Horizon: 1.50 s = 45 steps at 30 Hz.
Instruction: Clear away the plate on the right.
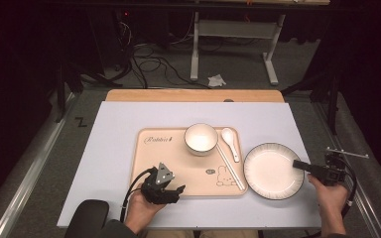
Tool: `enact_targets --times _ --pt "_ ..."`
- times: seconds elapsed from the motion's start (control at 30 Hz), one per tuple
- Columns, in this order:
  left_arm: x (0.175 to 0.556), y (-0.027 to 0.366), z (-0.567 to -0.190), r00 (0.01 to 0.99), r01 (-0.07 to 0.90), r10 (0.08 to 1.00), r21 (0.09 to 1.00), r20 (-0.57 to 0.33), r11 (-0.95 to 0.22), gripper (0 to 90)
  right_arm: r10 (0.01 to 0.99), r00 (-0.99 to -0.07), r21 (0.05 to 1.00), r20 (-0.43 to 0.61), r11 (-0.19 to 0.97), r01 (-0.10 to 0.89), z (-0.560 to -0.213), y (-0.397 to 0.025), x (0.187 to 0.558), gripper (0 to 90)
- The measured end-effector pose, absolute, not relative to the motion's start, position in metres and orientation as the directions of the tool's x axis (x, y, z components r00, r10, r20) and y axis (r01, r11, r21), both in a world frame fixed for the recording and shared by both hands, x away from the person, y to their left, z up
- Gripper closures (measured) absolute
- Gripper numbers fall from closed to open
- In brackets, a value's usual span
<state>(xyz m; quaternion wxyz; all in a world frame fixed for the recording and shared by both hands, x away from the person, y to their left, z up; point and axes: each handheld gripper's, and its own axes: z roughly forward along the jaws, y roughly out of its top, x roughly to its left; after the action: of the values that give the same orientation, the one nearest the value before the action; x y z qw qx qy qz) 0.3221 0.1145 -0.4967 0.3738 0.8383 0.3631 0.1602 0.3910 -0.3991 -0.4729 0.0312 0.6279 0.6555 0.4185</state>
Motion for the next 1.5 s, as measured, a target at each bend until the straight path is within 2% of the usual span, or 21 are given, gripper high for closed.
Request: enact_targets --times 0.5,0.83,0.97,1.37,1.5 --pt "0.323 0.107 -0.495 0.706 0.462 0.708 0.749 0.013 -0.475 33.8 0.832 -0.240 0.613 0.500 -0.145 0.776 -0.464 -0.395 0.379 86.0" --pt "0.326 0.101 -0.487 0.734 0.481 0.674 0.765 -0.083 -0.429 33.0 0.815 -0.286 0.626 0.504 -0.117 0.771 -0.458 -0.381 0.371 86.0" --pt "0.322 0.094 -0.483 0.755 0.442 0.653 0.781 -0.058 -0.442 31.5 0.807 -0.306 0.626 0.505 -0.098 0.774 -0.456 -0.374 0.369 86.0" --pt "0.325 0.086 -0.481 0.776 0.430 0.625 0.798 -0.088 -0.422 29.3 0.776 -0.375 0.624 0.507 -0.030 0.781 -0.453 -0.346 0.370 86.0" --pt "0.325 0.085 -0.480 0.788 0.419 0.607 0.810 -0.099 -0.411 31.1 0.765 -0.403 0.625 0.502 0.001 0.780 -0.453 -0.335 0.373 86.0"
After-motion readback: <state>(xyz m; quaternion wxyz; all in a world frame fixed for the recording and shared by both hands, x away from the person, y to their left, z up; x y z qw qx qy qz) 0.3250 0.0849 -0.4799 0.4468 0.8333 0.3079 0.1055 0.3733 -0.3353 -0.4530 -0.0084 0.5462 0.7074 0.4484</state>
